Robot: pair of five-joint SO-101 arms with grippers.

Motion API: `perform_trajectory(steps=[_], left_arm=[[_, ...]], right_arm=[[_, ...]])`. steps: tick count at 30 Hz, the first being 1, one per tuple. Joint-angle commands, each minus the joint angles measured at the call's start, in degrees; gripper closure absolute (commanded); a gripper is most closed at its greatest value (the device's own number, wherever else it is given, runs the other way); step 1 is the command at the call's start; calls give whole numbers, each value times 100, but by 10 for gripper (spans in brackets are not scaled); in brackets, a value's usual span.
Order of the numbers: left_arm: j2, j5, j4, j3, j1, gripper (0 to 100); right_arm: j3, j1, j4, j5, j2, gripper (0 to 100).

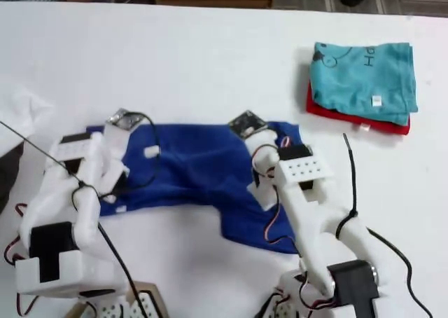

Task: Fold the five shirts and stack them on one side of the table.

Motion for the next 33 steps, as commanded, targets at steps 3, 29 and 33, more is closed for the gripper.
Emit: perform_trajectory(steps=[3, 29, 33], left_arm=[[18, 0, -316, -13, 18, 975], [18, 0, -325, -22, 9, 975], [18, 0, -325, -22, 9, 975]], right_arm=[[-79, 40, -40, 334, -40, 974], [316, 338, 1912, 826, -2105, 980], [651, 338, 1921, 844, -2105, 980]])
